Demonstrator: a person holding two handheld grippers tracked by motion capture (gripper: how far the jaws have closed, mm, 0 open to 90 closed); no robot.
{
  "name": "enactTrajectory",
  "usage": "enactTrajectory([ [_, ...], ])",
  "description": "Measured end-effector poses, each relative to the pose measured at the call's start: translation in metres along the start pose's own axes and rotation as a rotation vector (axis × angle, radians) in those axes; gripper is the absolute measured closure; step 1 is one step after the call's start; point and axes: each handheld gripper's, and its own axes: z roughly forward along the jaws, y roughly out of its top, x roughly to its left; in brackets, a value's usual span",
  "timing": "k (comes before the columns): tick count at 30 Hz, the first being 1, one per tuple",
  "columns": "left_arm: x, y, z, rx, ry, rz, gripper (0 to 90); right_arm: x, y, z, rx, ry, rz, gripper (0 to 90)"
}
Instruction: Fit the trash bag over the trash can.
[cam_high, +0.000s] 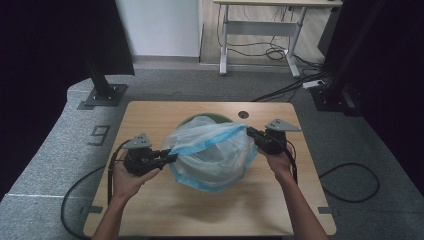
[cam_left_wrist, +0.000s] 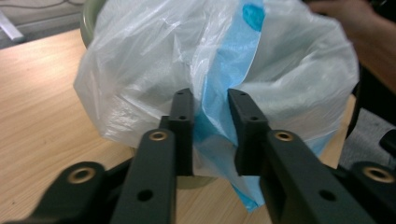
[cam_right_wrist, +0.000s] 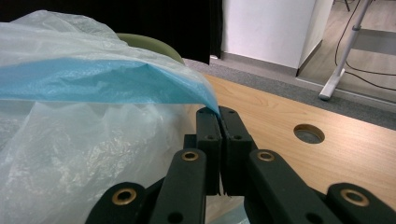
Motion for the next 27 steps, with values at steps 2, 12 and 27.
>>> enactTrajectory([
  [2,0.001,0.002,-0.004,-0.026,-0.012,-0.007,77.6,0.0,0.0,0.0,0.0,0.001,0.0,86.9],
  [12,0.021,0.015,-0.01,-0.125,0.03,-0.07,87.5,-0.001,0.002,0.001,-0.027,-0.009,-0.005,87.1],
  [27,0.059,0.029,0.002,-0.139,0.066,-0.168,88.3,-0.002,0.015,0.005,-0.089,0.002,-0.013,86.9],
])
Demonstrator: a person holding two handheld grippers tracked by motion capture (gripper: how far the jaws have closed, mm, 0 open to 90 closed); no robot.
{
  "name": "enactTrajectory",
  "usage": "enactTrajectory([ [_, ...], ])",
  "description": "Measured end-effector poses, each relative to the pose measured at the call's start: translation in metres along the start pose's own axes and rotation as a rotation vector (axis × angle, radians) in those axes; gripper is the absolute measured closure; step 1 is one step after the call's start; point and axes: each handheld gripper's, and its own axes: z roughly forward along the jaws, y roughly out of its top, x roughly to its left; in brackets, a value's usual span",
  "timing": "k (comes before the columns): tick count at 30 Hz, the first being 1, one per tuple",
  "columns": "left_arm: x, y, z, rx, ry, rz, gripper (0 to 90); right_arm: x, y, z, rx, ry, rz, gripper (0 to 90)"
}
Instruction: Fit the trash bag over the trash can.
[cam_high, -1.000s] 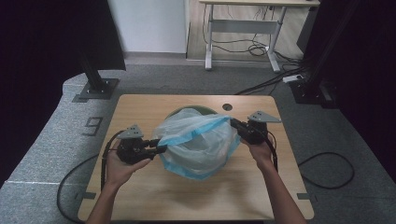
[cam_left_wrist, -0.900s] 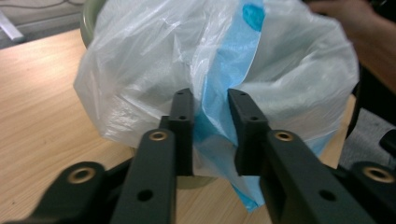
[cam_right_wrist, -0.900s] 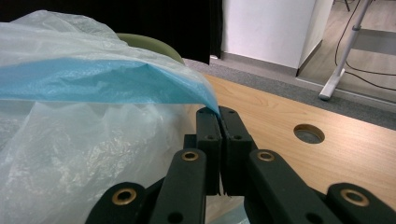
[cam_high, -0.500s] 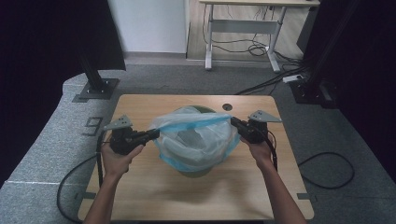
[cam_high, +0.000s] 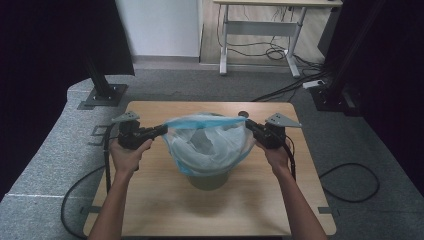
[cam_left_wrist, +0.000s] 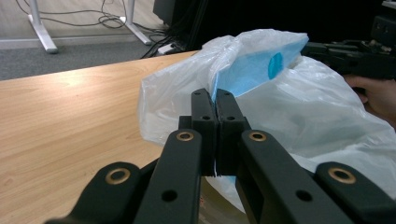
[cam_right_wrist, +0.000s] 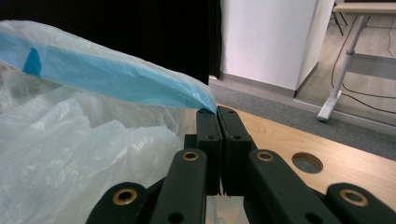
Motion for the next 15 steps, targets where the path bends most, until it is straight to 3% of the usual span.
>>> enactTrajectory([
  [10,0.009,0.005,0.009,0.008,-0.004,-0.023,88.0,-0.006,0.0,0.007,-0.049,-0.009,0.0,87.5],
  [15,0.016,0.004,0.018,0.032,0.018,-0.048,88.0,-0.01,-0.001,0.015,-0.043,-0.008,0.004,88.5],
])
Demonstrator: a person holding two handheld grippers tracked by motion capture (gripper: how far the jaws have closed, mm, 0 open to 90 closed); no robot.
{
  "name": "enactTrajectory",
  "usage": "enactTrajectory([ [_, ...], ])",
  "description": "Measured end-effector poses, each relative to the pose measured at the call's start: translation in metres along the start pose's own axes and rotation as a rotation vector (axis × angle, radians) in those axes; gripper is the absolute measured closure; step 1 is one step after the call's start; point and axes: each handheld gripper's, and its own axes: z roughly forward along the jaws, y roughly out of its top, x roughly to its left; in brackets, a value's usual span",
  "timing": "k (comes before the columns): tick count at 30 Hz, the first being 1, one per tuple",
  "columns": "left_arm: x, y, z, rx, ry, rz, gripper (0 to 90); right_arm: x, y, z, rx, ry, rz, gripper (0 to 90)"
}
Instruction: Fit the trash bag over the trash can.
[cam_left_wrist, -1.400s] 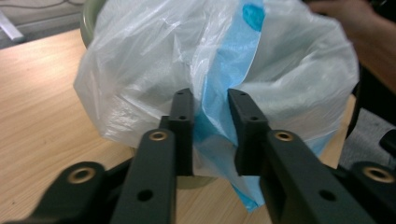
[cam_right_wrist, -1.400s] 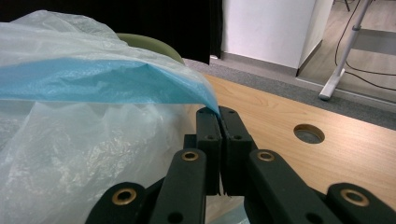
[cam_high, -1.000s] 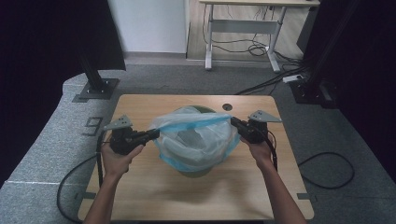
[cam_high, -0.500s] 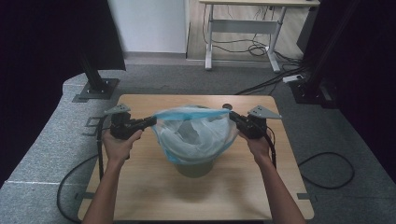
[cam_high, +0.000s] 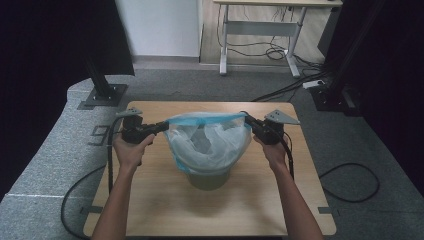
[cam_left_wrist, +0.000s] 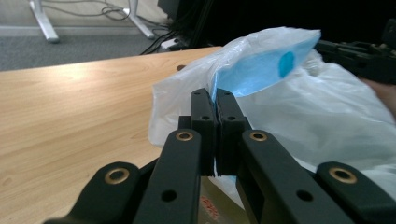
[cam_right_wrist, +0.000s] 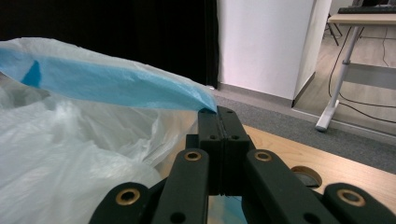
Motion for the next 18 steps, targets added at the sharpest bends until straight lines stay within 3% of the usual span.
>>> enactTrajectory([
  [5,0.006,-0.001,0.012,0.026,0.017,-0.022,88.2,-0.002,-0.005,0.013,0.036,-0.008,-0.003,88.9],
  [13,0.013,-0.004,0.027,0.079,0.04,-0.043,89.1,-0.008,-0.016,0.028,0.103,-0.006,0.04,88.9],
  [18,0.016,-0.005,0.035,0.121,0.052,-0.079,89.1,-0.007,-0.022,0.035,0.144,0.007,0.051,88.9],
])
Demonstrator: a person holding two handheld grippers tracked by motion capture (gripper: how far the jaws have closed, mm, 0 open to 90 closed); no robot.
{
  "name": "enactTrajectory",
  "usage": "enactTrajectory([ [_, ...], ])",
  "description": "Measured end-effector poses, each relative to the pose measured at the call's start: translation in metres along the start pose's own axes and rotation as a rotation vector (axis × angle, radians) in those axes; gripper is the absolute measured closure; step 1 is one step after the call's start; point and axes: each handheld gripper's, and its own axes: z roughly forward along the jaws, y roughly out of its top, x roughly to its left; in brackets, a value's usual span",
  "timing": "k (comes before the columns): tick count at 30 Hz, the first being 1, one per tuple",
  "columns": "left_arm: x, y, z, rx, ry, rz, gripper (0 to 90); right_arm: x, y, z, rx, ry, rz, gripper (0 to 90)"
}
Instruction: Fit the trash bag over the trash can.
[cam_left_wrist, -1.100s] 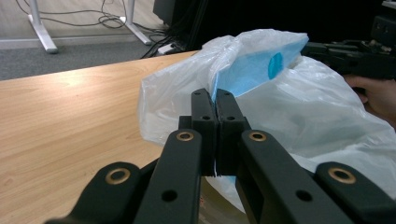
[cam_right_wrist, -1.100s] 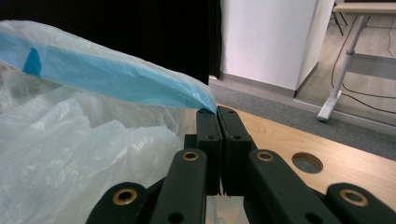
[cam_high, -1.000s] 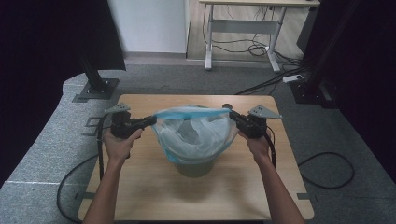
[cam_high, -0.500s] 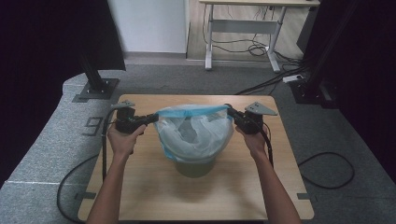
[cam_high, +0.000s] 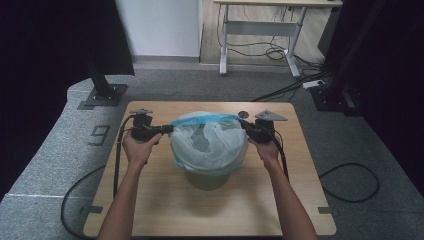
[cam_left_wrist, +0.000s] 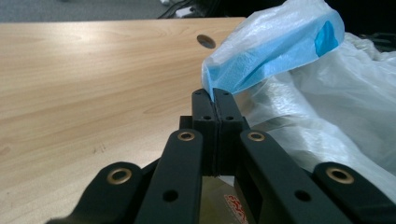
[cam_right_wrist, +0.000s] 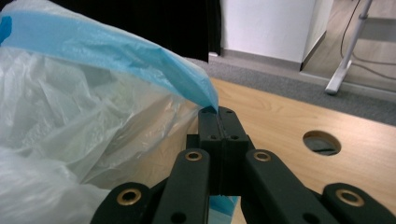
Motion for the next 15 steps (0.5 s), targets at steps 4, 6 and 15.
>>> enactTrajectory([
  [4,0.0,0.0,0.007,0.024,-0.004,-0.003,89.1,0.001,-0.004,0.008,0.04,0.001,0.002,88.9],
  [6,0.001,-0.001,0.01,0.034,-0.007,-0.003,89.1,0.004,-0.007,0.013,0.071,-0.001,-0.02,88.9],
  [15,0.003,-0.008,0.029,0.103,-0.025,-0.028,89.2,0.011,-0.013,0.024,0.132,0.017,-0.027,89.0],
])
